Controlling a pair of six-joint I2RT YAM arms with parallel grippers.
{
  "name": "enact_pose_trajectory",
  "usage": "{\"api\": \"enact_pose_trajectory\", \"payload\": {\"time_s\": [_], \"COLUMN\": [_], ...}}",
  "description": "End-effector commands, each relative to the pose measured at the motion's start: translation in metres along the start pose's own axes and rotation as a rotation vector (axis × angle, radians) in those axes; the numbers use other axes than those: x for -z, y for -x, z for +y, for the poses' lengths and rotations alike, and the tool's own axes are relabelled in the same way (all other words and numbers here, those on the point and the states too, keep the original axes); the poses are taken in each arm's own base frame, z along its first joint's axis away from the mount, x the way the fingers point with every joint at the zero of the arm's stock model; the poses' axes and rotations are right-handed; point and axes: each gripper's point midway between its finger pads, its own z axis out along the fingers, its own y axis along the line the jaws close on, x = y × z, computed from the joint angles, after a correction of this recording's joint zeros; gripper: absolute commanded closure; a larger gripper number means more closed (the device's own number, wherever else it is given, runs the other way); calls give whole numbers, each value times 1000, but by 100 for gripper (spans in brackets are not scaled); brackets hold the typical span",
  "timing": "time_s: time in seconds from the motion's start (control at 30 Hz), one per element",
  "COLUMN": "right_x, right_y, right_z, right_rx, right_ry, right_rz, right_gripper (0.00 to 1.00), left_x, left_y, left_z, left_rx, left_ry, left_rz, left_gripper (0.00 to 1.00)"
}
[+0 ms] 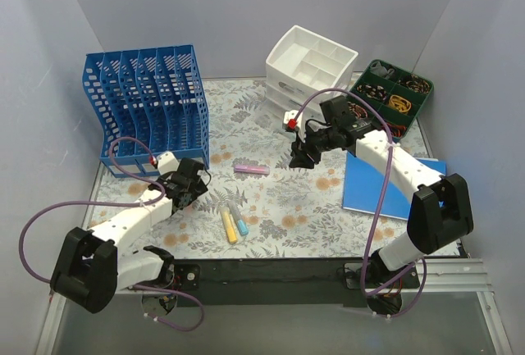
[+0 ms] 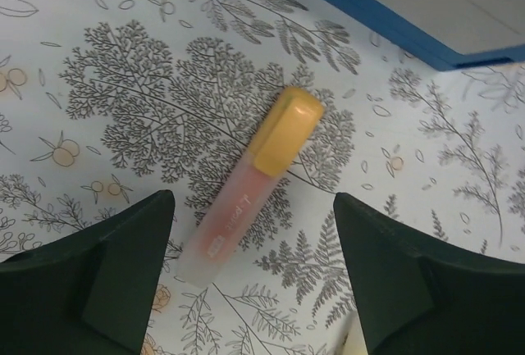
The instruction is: Organize the desk
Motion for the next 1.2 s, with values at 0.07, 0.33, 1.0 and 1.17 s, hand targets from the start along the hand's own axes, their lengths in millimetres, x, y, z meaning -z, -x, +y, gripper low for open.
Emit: {"api": "enact_pose_trajectory", "payload": {"time_s": [0.07, 0.33, 1.0, 1.17], "right_x": [2, 6, 16, 18], "right_y": [5, 6, 9, 9], "right_z": [5, 3, 5, 5], "right_rx": [12, 14, 12, 9], "right_ry": [30, 22, 31, 30], "right_rz": [-40, -48, -86, -92], "right_gripper": [51, 51, 51, 51], "left_x": [-15, -21, 17, 51], "left_y": [13, -18, -32, -10], "left_z": [7, 0, -45, -85], "left_rx": [72, 68, 66, 104], "left_ry": [53, -1, -291, -508], "left_rz": [-19, 108, 269, 263], "left_gripper": [32, 46, 96, 97]}}
